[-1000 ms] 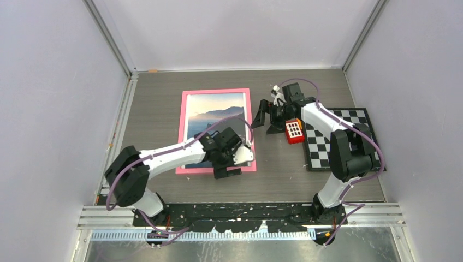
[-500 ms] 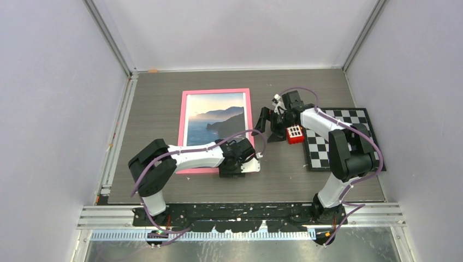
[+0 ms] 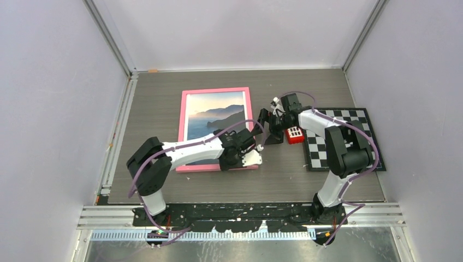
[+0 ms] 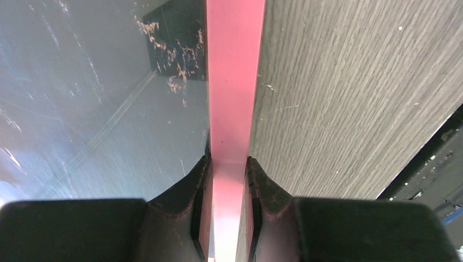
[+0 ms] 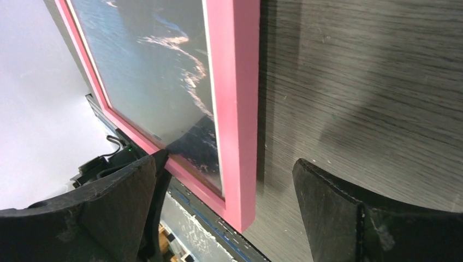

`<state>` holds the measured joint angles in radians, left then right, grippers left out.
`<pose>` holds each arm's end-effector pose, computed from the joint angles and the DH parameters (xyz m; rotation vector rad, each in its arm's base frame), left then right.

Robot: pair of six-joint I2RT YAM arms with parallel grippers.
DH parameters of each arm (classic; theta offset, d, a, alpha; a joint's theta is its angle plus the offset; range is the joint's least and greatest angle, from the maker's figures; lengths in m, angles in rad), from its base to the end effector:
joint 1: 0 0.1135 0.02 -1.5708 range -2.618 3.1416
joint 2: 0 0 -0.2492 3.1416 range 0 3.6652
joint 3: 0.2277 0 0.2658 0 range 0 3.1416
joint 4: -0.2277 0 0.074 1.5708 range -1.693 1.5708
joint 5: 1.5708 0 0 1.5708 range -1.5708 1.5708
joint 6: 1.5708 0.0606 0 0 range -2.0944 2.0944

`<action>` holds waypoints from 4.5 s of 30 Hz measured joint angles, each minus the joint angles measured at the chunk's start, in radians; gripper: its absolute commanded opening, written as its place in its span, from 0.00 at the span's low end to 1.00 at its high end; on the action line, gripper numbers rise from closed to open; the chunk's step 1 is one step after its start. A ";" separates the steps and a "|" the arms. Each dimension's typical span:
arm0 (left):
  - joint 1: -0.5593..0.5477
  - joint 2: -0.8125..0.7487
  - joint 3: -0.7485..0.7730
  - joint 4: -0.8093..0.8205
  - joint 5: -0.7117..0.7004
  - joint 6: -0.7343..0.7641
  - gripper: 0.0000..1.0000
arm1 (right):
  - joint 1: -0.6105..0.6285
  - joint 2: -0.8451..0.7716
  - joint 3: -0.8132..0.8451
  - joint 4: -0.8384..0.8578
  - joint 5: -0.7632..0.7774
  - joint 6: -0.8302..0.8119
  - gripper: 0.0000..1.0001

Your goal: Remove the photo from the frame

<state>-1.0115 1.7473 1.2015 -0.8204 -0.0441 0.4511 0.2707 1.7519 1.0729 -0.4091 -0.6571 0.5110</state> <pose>0.1846 -0.2898 0.1440 1.9537 2.1873 -0.0211 0.3377 0.1321 0.1347 0.0999 2.7409 1.1178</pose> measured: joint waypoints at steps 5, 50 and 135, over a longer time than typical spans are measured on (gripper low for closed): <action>0.044 -0.044 0.047 -0.038 0.056 0.002 0.00 | 0.000 0.034 -0.007 0.022 -0.034 0.023 0.98; 0.655 -0.275 0.340 -0.053 0.419 -0.406 0.87 | 0.023 0.149 0.616 -0.416 -0.111 -0.175 0.01; 1.130 -0.285 0.145 -0.186 0.679 -1.097 0.00 | 0.497 0.126 1.238 -0.888 0.322 -0.619 1.00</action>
<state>0.1181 1.4624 1.3464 -1.0065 0.6353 -0.6460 0.7677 1.8778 2.3108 -1.2968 -0.3347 -0.1081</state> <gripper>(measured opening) 0.270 0.995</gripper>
